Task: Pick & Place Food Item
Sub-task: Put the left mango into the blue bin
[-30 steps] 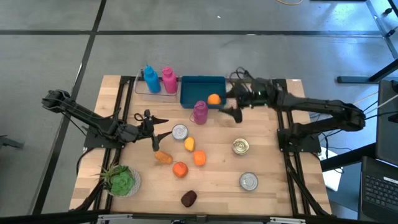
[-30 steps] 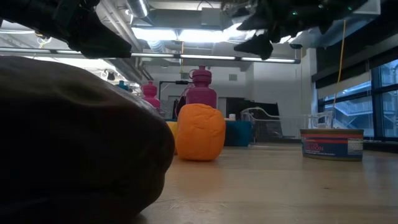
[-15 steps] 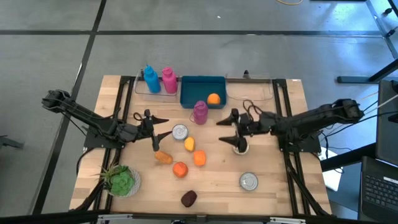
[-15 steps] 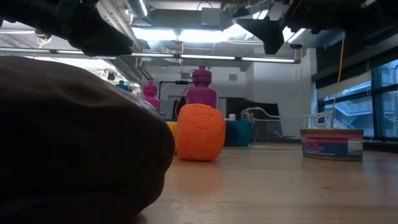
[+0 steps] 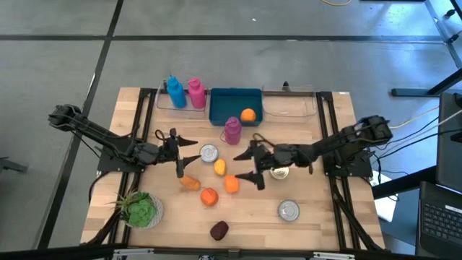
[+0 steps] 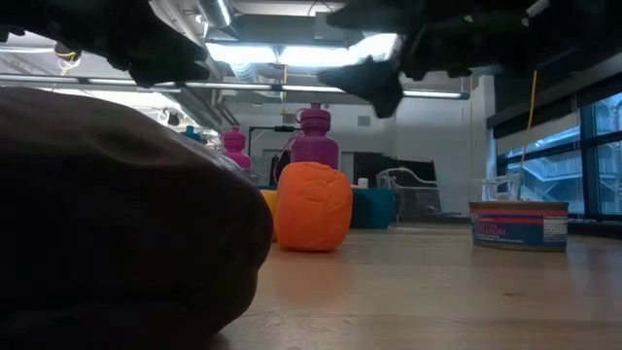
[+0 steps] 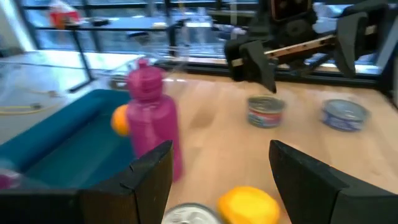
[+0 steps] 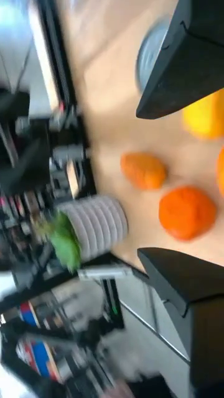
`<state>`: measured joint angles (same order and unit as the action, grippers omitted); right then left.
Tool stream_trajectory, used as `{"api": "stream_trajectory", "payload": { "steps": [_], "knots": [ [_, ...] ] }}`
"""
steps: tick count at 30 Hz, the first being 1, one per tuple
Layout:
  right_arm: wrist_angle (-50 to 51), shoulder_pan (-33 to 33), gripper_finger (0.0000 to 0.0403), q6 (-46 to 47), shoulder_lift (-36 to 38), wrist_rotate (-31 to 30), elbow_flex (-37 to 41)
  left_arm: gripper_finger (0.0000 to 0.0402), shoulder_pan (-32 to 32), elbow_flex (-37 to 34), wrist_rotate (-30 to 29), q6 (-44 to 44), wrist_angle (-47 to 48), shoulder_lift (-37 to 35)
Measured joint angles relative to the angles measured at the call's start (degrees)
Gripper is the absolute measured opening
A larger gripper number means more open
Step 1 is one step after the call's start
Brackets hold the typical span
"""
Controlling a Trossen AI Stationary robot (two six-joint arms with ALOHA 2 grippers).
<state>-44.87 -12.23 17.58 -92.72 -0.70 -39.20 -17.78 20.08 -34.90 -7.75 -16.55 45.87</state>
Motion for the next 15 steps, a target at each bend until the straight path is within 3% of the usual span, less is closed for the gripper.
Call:
{"api": "stream_trajectory", "payload": {
  "steps": [7,13,15],
  "knots": [
    [3.63,-2.46,0.0352,-2.76,-3.40,4.64,-4.94,0.0253,0.00,-0.01,8.50,-1.11,0.24,0.00],
    [10.34,-3.79,0.0352,-3.01,-3.44,0.86,-6.14,0.0253,-0.02,0.08,14.10,-2.69,1.29,0.01],
    [11.06,-3.91,0.0352,-2.97,-3.44,-0.34,-6.14,0.0253,-0.11,1.16,14.54,-3.51,6.47,0.19]
  ]
}}
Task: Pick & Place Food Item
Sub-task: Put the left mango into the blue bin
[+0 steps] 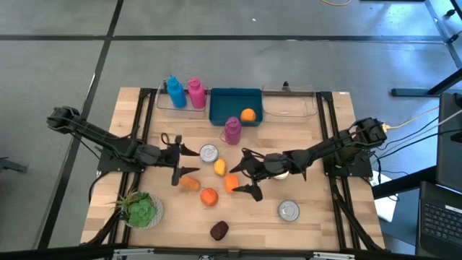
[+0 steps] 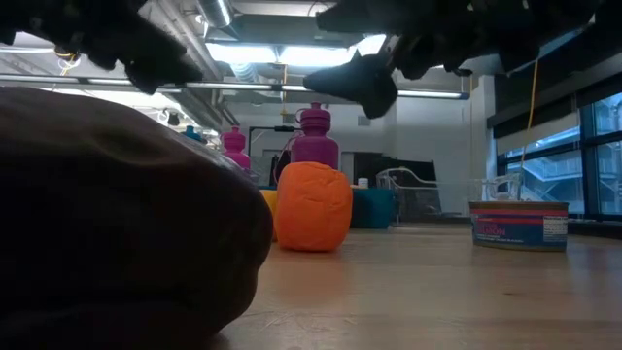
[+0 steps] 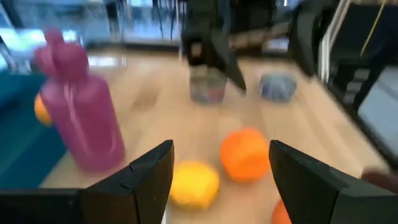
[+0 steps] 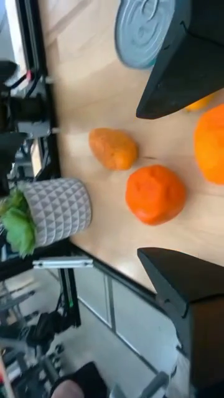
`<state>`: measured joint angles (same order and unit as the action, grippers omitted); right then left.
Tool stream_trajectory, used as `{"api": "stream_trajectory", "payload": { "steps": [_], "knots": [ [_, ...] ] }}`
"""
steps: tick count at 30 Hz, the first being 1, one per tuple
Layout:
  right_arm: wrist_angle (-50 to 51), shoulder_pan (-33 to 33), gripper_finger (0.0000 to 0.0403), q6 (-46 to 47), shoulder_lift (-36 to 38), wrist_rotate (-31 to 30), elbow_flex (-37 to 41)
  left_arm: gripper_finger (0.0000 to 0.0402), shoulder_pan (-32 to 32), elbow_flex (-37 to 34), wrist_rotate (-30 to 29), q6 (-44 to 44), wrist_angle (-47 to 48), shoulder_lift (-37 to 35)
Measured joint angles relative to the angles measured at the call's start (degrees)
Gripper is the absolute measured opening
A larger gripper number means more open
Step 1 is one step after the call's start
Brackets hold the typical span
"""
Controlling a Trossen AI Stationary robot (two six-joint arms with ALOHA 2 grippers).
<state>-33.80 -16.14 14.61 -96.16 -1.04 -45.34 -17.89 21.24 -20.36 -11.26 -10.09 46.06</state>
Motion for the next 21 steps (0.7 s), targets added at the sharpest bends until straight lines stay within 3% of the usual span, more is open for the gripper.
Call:
{"api": "stream_trajectory", "payload": {
  "steps": [6,11,21],
  "knots": [
    [0.60,0.19,0.0352,0.88,0.00,-1.62,0.00,0.0253,0.00,7.44,1.52,-8.13,24.68,2.89],
    [0.61,0.45,0.0352,1.03,0.00,-2.21,0.00,0.0253,-0.02,15.01,6.52,-11.62,38.20,8.51],
    [0.88,0.44,0.0352,0.17,0.00,-2.19,0.00,0.0253,-2.20,25.82,15.91,-10.97,46.95,25.19]
  ]
}}
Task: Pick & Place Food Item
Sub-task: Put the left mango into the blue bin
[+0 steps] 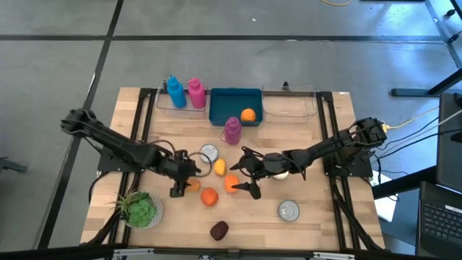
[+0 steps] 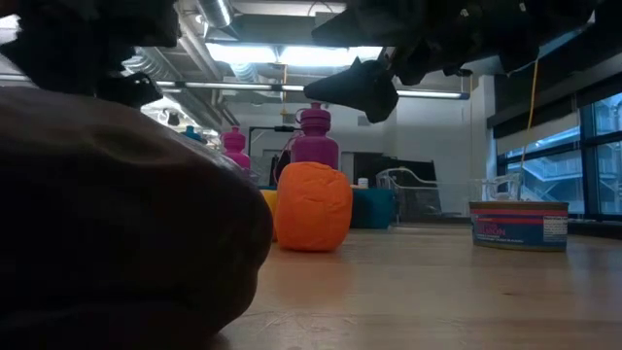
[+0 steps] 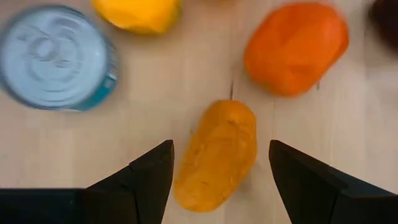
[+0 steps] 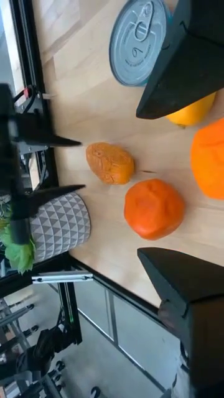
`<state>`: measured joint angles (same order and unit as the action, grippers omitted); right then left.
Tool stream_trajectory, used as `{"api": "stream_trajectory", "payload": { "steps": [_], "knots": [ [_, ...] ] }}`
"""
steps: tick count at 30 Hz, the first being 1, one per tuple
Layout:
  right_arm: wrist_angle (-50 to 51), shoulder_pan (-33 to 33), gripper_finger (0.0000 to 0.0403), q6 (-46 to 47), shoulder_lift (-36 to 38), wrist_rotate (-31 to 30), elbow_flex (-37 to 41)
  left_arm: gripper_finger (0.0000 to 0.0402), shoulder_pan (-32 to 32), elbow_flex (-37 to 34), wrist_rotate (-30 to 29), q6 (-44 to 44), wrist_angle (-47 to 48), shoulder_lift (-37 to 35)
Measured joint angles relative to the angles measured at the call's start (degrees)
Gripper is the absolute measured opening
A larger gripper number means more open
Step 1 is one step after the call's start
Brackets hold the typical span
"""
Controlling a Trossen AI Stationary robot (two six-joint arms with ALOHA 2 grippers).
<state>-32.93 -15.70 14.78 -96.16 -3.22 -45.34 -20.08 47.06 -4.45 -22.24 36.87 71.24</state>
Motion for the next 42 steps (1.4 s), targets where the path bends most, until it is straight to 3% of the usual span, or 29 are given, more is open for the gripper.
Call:
{"api": "stream_trajectory", "payload": {
  "steps": [6,13,36,42],
  "knots": [
    [0.01,0.00,0.0352,-1.37,0.00,0.07,0.00,0.0253,-1.49,2.27,-0.26,1.93,1.58,8.71],
    [0.02,-0.04,0.0352,-1.98,0.00,1.14,0.00,0.0253,-1.50,2.53,-0.11,3.97,1.09,13.12],
    [0.05,-0.04,0.0352,-2.16,0.00,1.31,0.00,0.0253,-1.39,-1.74,6.23,-1.60,1.32,14.16],
    [0.01,-0.04,0.0352,-1.94,0.00,1.28,0.00,0.0218,-1.39,-1.79,6.41,-1.66,0.77,14.20]
  ]
}}
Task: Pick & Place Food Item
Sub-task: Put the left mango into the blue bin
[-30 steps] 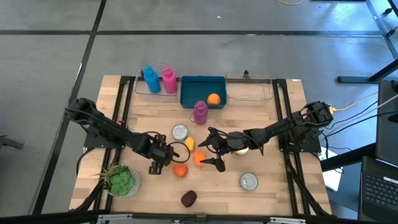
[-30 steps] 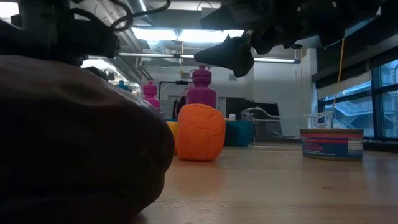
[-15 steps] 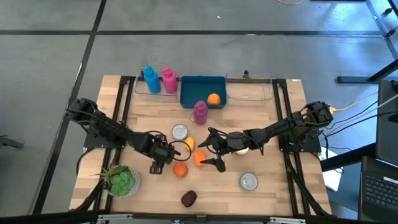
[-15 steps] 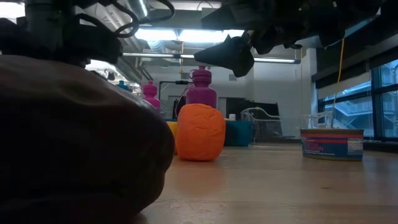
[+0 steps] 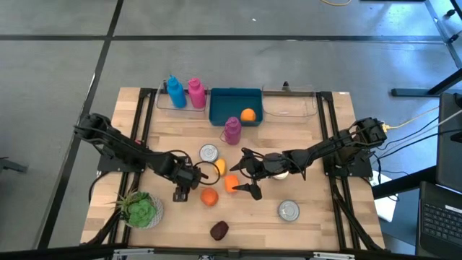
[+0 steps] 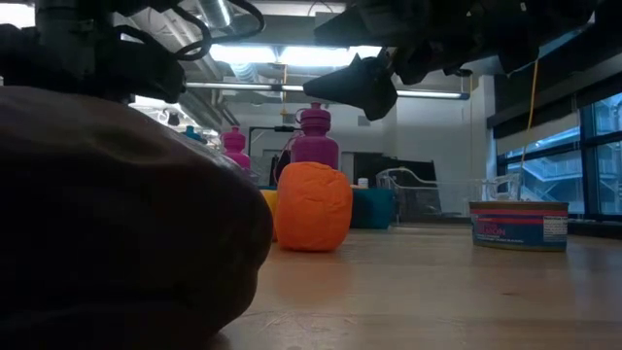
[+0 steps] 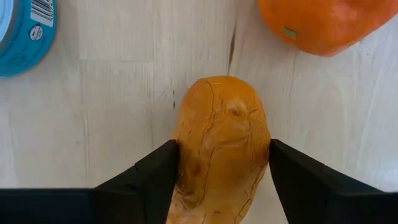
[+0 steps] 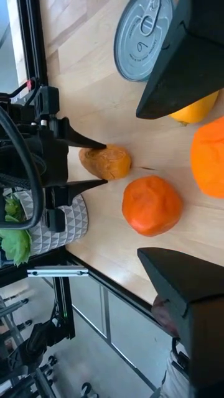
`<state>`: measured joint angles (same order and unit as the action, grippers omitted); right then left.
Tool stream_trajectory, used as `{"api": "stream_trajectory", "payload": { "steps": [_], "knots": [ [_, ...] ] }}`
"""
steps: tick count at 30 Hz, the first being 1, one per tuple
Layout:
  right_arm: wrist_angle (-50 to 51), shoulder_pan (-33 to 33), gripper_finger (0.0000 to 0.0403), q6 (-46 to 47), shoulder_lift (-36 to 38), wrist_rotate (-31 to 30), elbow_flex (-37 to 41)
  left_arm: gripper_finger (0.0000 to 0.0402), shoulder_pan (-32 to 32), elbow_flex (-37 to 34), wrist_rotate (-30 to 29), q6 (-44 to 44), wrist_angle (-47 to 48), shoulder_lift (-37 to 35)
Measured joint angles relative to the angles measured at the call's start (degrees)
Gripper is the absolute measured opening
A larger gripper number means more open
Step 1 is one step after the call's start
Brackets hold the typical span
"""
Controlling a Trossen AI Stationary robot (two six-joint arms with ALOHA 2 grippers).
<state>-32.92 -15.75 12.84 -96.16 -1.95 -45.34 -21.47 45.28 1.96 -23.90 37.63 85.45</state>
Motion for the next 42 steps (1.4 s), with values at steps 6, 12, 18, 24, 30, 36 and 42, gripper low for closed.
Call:
{"api": "stream_trajectory", "payload": {
  "steps": [6,12,18,24,30,36,42],
  "knots": [
    [-0.01,0.00,0.0352,0.16,0.00,-0.03,0.00,0.0147,0.41,-0.02,0.70,-0.02,-0.30,0.00],
    [-0.01,0.00,0.0352,0.17,0.00,-0.18,0.00,0.0113,1.27,-0.04,1.17,0.09,-1.79,0.00],
    [-0.01,0.00,0.0352,0.16,0.00,-0.18,0.00,0.0113,2.16,-0.02,1.59,0.52,-2.00,-1.05],
    [-0.05,0.04,0.0352,0.04,0.00,-0.18,0.00,0.0112,4.28,-0.33,3.06,-0.21,-1.38,-6.64],
    [-0.19,0.51,0.0352,-0.02,0.36,-0.17,0.00,0.0112,5.77,-0.19,-0.49,-0.75,-1.24,-15.64],
    [1.44,1.30,0.0352,-0.40,3.27,0.01,-0.02,0.0114,8.03,-0.17,-4.11,-0.53,-0.41,-24.99],
    [1.49,3.58,0.0352,-1.33,7.31,-1.17,-0.02,0.0109,9.81,-0.17,-12.38,2.84,-0.16,-33.28]
  ]
}}
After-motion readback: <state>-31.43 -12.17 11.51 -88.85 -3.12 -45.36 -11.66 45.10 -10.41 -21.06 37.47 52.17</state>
